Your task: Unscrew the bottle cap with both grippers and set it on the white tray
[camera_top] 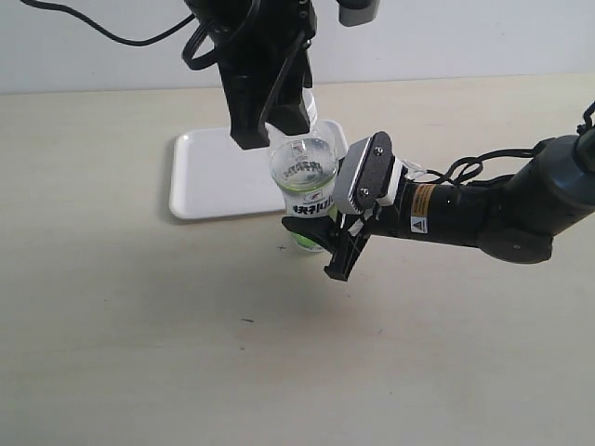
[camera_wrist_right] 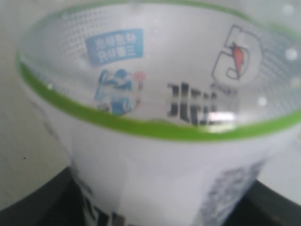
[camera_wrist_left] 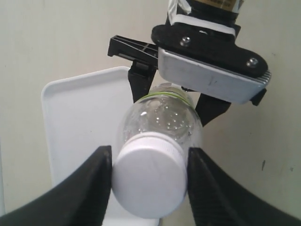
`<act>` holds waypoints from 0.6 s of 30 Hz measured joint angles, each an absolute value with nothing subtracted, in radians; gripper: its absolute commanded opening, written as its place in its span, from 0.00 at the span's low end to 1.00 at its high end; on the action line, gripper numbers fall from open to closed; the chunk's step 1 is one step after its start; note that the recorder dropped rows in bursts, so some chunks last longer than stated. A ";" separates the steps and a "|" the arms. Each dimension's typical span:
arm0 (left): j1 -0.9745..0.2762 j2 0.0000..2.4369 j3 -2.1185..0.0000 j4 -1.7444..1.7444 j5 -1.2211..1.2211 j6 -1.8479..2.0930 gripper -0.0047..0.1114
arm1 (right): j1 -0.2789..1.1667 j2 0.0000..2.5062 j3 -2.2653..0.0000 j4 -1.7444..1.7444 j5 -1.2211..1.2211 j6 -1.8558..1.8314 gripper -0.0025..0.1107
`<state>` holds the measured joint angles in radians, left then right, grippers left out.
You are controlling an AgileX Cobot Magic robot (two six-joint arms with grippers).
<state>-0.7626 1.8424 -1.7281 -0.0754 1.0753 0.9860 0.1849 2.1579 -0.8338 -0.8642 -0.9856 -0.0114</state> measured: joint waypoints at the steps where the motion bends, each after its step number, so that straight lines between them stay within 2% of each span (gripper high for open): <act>1: -0.763 1.842 -1.728 -0.075 1.074 0.961 0.04 | 0.185 2.158 -0.834 -0.864 -0.986 -0.011 0.02; 18: -0.763 1.842 -1.730 -0.070 1.049 0.429 0.04 | 0.185 2.158 -0.834 -0.862 -0.986 0.000 0.02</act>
<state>-0.7626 1.8424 -1.7303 -0.0699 1.0493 0.4293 0.1849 2.1579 -0.8338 -0.8624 -0.9856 0.0000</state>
